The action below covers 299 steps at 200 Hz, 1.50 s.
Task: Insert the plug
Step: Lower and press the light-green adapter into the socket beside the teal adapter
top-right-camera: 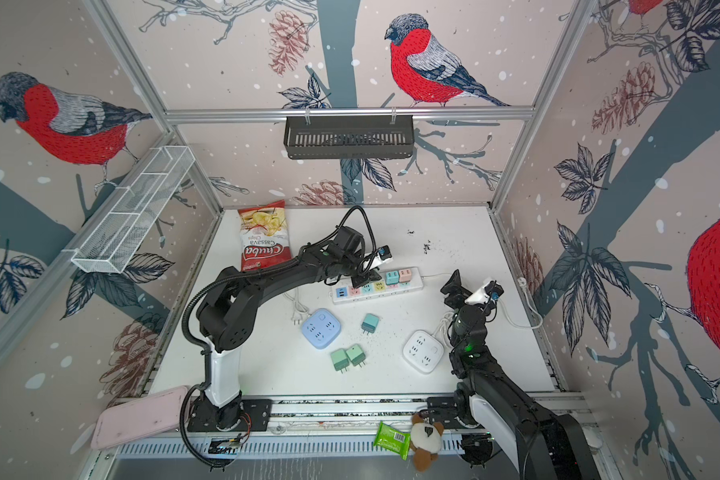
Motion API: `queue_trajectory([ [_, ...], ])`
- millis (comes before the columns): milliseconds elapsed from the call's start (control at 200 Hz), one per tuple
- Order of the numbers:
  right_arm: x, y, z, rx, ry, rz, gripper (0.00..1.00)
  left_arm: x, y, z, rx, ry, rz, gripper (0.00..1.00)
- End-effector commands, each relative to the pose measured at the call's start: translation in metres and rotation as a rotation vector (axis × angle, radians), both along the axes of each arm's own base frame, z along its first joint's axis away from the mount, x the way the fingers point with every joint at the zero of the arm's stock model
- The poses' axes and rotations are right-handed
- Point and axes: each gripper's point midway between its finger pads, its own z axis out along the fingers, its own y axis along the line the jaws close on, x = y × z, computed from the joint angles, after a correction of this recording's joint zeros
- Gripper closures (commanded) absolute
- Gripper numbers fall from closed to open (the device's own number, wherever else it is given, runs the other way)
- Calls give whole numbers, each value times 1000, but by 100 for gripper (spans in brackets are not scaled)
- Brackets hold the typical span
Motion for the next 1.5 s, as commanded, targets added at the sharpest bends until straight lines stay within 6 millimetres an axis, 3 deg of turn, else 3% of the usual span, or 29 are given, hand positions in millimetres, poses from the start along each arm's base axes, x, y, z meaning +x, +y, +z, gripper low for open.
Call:
queue_trajectory([
  [0, 1, 0, 6, 12, -25, 1, 6, -3, -1, -13, 79, 14, 19, 100],
  [430, 2, 1, 6, 12, -20, 11, 6, 8, -10, -30, 158, 54, 38, 100],
  [620, -2, -3, 6, 22, -37, -5, 5, -3, -11, -32, 179, 76, 2, 100],
  [1011, -2, -3, 5, 25, -35, -5, 5, 1, -3, -49, 237, 95, 51, 100],
  [1326, -4, -5, 6, 28, -42, -10, 5, -10, -6, -42, 203, 141, 26, 100],
  [1491, -1, -2, 4, 23, -25, 4, 6, -13, -6, -49, 192, 147, 19, 100],
])
